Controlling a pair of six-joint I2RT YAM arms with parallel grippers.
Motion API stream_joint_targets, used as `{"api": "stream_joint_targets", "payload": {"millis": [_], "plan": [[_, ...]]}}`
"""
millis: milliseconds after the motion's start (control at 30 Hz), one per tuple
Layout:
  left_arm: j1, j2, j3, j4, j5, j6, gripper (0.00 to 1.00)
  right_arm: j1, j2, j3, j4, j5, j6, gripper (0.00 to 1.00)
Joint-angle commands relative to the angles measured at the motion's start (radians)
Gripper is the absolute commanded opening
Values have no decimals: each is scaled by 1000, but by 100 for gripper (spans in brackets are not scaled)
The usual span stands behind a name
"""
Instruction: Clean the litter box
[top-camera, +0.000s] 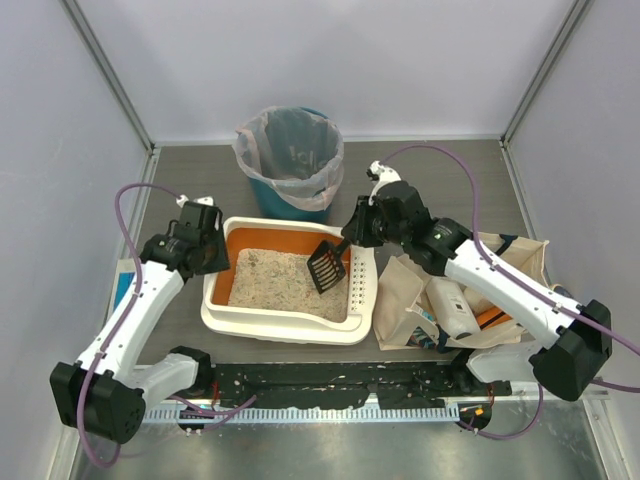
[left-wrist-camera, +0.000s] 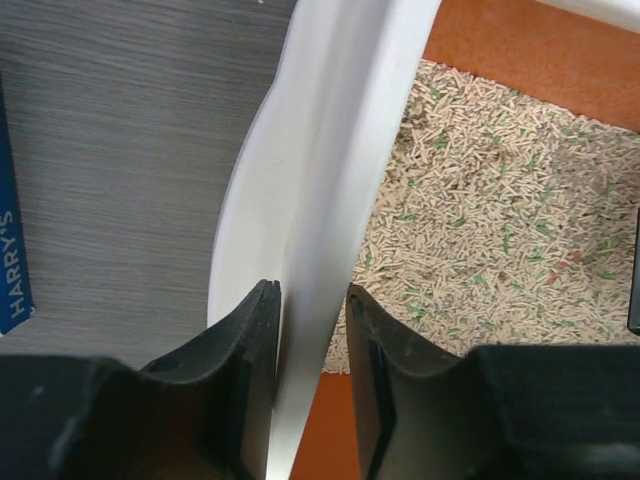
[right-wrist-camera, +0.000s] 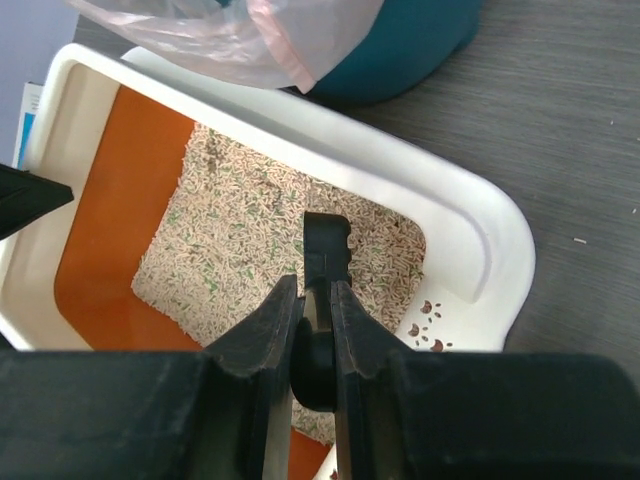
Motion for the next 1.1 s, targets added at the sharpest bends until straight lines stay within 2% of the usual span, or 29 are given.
{"api": "stream_joint_targets", "payload": {"millis": [0, 67, 100, 167, 367, 633, 867, 1067], "plan": [[4, -27, -9, 45, 17, 36, 31, -3, -2, -85, 208, 43, 51, 1], [4, -31, -12, 51, 20, 42, 29, -3, -5, -144, 271, 65, 91, 1], [4, -34, -12, 54, 25, 45, 24, -3, -2, -159, 314, 86, 99, 1], [4, -33, -11, 56, 40, 50, 21, -3, 3, -168, 314, 128, 117, 1], [4, -30, -9, 56, 68, 50, 16, 14, -19, -100, 176, 315, 76, 1], [4, -76, -44, 85, 71, 15, 11, 69, -4, -48, 86, 389, 39, 1], [3, -106, -78, 112, 86, 7, 7, 138, 101, 67, -20, 491, 31, 1], [3, -116, -101, 132, 99, 21, 6, 137, 159, -5, -22, 469, 71, 1]]}}
